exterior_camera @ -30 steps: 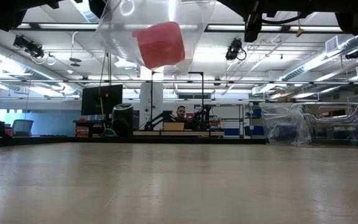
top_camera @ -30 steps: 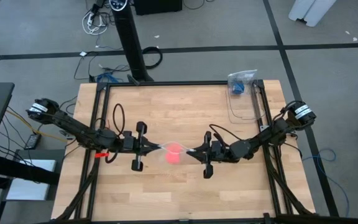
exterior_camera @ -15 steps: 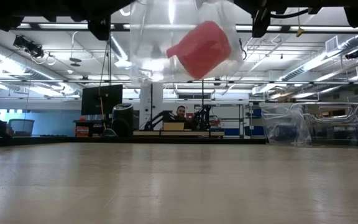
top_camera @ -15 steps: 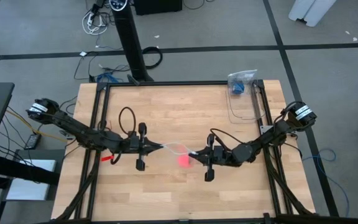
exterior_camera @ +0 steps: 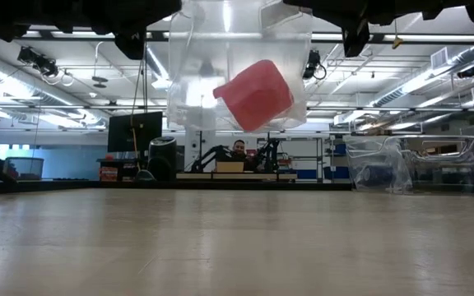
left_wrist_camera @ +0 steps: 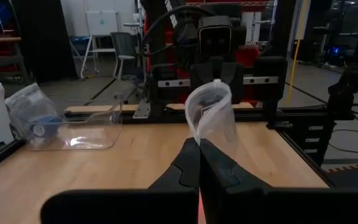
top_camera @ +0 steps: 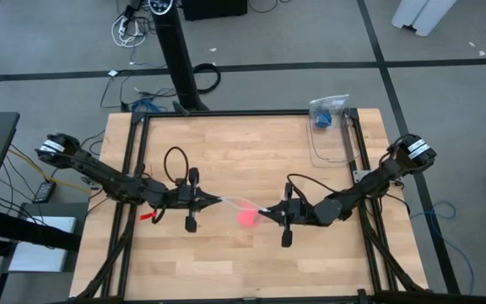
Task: Roll bandage
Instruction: Close the transparent zip bag
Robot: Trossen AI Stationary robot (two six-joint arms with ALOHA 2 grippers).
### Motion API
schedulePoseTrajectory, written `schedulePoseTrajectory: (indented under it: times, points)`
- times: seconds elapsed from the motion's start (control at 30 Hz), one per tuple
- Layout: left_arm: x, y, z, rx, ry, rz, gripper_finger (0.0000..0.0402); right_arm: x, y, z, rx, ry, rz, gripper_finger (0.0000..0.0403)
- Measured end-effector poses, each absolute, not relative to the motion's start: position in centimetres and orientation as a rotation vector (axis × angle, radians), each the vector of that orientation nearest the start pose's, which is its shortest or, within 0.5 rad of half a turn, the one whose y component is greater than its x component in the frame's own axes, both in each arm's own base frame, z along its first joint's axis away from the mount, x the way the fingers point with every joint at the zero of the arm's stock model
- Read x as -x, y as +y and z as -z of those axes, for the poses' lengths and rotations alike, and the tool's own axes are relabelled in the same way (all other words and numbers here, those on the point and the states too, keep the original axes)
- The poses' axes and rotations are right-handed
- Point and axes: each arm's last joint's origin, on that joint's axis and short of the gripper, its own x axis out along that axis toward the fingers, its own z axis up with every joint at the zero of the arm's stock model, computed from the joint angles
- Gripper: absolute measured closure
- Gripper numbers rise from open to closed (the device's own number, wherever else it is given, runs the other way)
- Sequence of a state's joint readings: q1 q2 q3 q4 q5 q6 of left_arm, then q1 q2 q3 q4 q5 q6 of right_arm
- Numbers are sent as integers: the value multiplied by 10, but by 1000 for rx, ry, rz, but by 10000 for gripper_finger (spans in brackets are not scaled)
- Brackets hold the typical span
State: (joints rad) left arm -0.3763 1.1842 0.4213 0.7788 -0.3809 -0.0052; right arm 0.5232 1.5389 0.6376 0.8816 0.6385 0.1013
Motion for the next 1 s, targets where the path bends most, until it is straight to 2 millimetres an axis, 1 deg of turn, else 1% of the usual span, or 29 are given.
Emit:
schedulePoseTrajectory:
  times: [0.33, 0.47, 0.57, 0.63, 0.87, 1.0]
  points:
    - [-221, -76, -220, 26, 19, 4, 400, -265, 133, -218, -84, 20, 135, 401]
    - [-223, -75, -222, 71, 26, -51, 397, -265, 132, -218, -73, 22, 138, 401]
    - [-226, -73, -227, 111, 30, -89, 383, -266, 132, -217, -63, 31, 140, 402]
    - [-228, -74, -229, 122, 62, -102, 370, -266, 132, -217, -49, 36, 142, 402]
    - [-237, -76, -242, 52, 236, -159, 321, -265, 131, -212, 46, 83, 176, 402]
    - [-242, -78, -259, 33, 268, -162, 291, -266, 127, -212, 93, 90, 201, 402]
